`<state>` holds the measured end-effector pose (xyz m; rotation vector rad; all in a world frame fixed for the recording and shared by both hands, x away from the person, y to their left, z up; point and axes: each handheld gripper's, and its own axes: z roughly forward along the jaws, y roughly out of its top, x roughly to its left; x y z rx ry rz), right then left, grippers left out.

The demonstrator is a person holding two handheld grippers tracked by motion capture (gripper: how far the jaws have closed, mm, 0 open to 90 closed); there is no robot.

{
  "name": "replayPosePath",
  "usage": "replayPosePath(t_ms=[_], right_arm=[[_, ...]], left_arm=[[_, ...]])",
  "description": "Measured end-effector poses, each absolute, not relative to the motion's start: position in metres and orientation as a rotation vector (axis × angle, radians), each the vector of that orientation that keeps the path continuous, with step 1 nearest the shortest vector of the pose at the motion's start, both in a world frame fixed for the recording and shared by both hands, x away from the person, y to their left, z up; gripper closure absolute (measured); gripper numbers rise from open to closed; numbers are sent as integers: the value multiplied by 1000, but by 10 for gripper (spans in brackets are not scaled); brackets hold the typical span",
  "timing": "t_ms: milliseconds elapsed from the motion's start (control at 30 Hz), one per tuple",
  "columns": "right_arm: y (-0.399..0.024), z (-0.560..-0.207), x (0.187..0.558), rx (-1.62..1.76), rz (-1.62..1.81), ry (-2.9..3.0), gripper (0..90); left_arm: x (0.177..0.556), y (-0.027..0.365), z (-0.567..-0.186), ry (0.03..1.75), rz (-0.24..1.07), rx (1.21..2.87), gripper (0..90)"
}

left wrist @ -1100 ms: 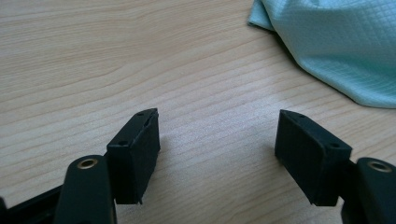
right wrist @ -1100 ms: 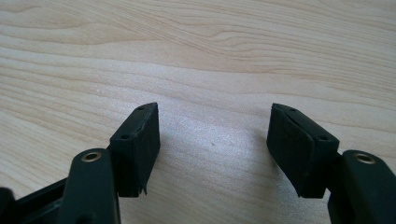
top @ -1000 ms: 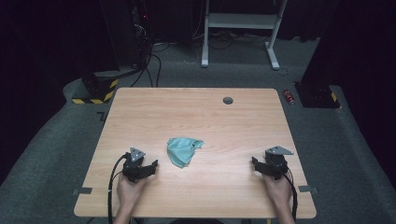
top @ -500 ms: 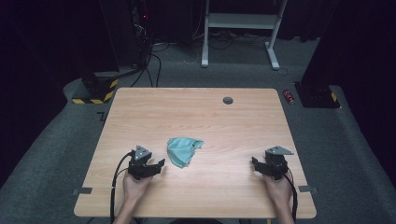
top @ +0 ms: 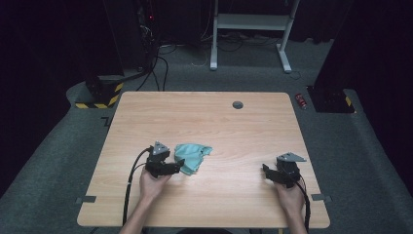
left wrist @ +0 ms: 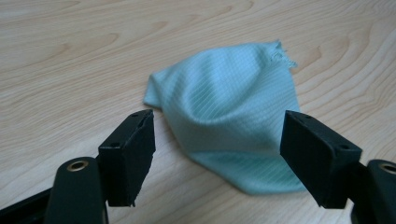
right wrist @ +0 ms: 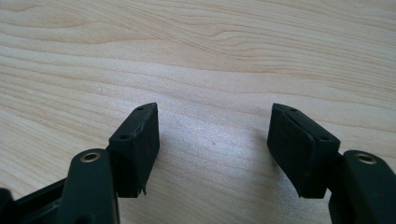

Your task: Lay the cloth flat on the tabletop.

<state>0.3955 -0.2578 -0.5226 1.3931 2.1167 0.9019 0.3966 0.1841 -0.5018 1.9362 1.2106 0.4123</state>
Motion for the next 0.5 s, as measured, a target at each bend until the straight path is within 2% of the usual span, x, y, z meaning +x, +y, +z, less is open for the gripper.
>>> replayPosePath(t_ms=[133,300,500], right_arm=[[-258,-523,395,1393,902,2117,342],[-258,-523,395,1393,902,2117,341],[-258,-523,395,1392,903,2118,341]], left_arm=[[408,177,-503,1223,419,1952,262],[423,167,-506,1236,441,1997,302],[435,158,-509,1258,434,2044,539]])
